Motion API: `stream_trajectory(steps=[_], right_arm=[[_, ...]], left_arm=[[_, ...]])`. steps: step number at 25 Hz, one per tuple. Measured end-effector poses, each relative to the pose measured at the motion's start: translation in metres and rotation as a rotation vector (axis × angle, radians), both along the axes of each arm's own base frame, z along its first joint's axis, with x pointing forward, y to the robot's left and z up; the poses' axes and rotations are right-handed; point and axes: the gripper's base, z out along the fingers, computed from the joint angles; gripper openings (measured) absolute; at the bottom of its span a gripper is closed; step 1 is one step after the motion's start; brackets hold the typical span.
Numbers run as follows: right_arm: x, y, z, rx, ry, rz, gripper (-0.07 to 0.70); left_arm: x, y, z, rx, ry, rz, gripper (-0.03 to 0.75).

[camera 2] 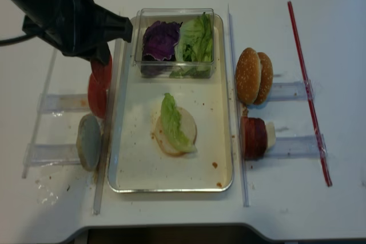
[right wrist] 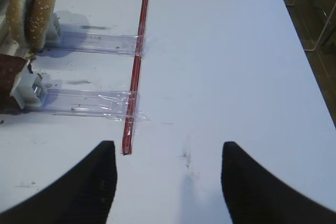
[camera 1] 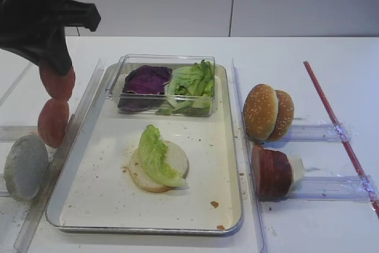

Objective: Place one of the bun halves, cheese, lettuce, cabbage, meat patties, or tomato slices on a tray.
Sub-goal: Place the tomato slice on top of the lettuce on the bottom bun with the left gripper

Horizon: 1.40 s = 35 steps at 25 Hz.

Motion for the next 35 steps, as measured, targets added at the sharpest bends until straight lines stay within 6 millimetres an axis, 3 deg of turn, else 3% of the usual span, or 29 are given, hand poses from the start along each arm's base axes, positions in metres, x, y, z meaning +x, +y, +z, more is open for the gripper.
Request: stream_trajectory(steps=[7,16,26,35], right_arm=[[0.000,0.000,0.000,0.002,0.000,-0.001,0.455],[0.000,0.000,0.000,0.003,0.000,-0.002,0.455],[0.000,0.000,0.000,0.001,0.000,-0.001,0.455],[0.000,0.000,0.000,0.001,0.000,-0.001,0.455]], left_arm=[[0.014,-0.016,-0.029,-0.052,0.119,-0.070,0.058],[0.018,-0.037,-0.040,-0.212,0.178,-0.220,0.058],[-0.001,-0.052,-0.080,-0.416,0.244,-0.444,0.058],[0.023,-0.064,-0.119,-0.468,0.169,-0.442,0.058]])
